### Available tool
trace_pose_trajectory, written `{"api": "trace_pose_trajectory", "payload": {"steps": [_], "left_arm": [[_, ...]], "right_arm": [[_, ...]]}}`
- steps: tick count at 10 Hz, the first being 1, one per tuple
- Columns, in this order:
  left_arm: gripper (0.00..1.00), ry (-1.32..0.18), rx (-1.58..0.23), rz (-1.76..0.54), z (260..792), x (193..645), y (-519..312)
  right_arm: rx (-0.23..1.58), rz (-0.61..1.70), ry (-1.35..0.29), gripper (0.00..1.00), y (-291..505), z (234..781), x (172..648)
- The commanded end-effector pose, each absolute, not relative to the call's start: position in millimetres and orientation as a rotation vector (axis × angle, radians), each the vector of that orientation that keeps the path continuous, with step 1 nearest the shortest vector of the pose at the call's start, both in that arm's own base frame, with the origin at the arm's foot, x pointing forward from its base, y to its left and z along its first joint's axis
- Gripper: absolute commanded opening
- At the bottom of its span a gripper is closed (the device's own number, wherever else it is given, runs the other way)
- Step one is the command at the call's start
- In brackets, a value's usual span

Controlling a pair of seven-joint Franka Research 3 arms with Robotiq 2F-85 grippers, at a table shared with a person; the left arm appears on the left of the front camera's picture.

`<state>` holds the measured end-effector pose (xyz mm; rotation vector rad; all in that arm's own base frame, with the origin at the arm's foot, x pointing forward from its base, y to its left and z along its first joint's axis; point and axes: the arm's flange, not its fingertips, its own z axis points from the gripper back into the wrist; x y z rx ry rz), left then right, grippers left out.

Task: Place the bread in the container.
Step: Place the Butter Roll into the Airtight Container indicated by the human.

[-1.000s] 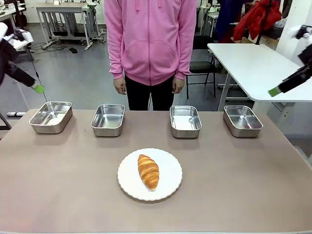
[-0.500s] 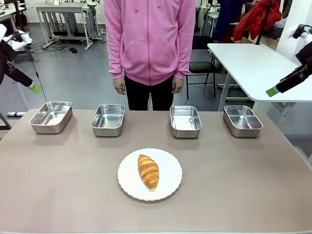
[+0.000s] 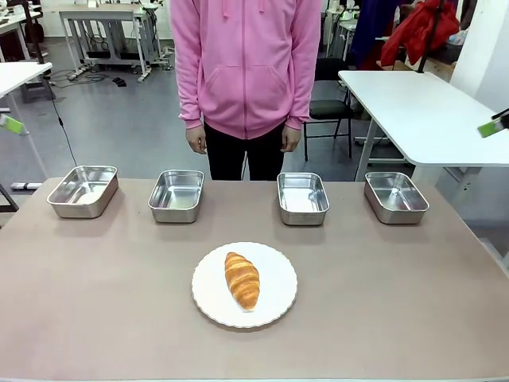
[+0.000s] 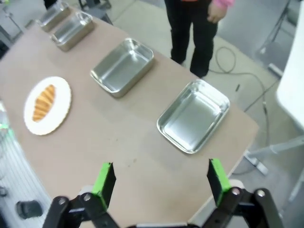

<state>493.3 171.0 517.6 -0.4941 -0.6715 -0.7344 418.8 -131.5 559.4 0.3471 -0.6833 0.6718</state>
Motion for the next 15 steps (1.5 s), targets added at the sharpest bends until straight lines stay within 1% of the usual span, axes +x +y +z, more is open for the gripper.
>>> {"api": "trace_pose_trajectory", "payload": {"steps": [1,3,5,8,11,15], "left_arm": [[1.00,-0.702,-0.611,-0.801,517.9,503.4,202.8],[1.00,-0.762,-0.666,-0.801,516.7,500.5,225.3],[1.00,-0.841,-0.681,-0.795,517.6,492.0,235.0],[1.00,-0.886,-0.694,-0.775,521.2,483.8,237.6],[1.00,-0.893,-0.693,-0.727,528.2,477.9,229.7],[1.00,-0.841,-0.655,-0.608,543.9,471.5,216.1]], "right_arm": [[0.424,0.724,-0.695,1.00,-149.1,565.7,430.1],[0.455,0.740,-0.717,1.00,-166.3,567.0,429.9],[0.498,0.722,-0.733,1.00,-179.5,567.6,430.9],[0.511,0.712,-0.774,1.00,-186.3,569.3,429.1],[0.511,0.723,-0.811,1.00,-180.7,574.3,423.2],[0.496,0.704,-0.838,1.00,-172.7,585.0,419.9]]}}
